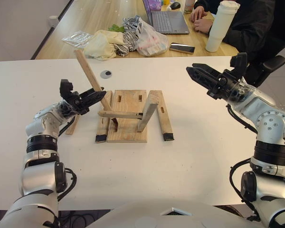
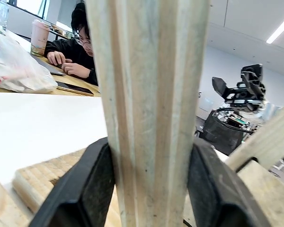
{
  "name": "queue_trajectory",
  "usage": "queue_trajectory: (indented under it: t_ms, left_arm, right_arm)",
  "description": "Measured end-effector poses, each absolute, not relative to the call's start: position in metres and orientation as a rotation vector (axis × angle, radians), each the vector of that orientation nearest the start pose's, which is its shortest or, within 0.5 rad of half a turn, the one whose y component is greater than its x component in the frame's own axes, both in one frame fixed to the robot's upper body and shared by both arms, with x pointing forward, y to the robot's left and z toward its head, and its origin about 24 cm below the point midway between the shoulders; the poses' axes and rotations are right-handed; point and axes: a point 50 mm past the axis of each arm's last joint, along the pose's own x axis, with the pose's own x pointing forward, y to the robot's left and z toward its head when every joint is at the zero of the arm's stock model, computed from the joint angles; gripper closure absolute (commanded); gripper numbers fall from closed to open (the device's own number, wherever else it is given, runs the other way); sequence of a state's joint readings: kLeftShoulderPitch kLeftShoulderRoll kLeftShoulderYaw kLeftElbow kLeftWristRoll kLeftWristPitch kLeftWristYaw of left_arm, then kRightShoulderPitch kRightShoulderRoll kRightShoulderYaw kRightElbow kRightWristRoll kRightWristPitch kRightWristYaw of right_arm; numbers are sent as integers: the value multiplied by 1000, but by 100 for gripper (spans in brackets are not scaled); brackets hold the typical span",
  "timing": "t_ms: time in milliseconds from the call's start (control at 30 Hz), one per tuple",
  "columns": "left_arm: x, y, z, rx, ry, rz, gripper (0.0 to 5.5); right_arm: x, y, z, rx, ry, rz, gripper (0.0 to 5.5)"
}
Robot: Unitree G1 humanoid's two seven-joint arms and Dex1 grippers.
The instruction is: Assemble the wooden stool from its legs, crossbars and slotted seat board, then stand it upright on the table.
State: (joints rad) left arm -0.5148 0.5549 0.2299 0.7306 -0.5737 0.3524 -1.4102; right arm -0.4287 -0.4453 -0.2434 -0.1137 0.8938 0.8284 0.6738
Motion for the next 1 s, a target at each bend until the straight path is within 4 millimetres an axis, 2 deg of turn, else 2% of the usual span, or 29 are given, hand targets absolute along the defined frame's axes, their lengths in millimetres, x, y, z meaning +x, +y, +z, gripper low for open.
queue_trajectory:
  t_ms: [167,333,500,633,800,1000]
  left_arm:
    - [299,262,86,-470,130,-1052,350]
    - [297,262,80,-368,110,-1078,350]
    - [288,285,85,-218,135,-1099,350]
    - [274,303,83,-165,238,-1113,350]
    - [267,302,84,-98,237,-1146,350]
    - [266,294,94,136,150,-1238,350]
  right_arm:
    - [289,-181,167,438,74,931,221]
    - [289,-181,166,437,77,927,221]
    - [290,-182,165,440,81,904,221]
    - [289,-185,162,446,90,879,221]
    - [289,-186,159,449,93,857,221]
    - [289,-186,158,448,97,849,221]
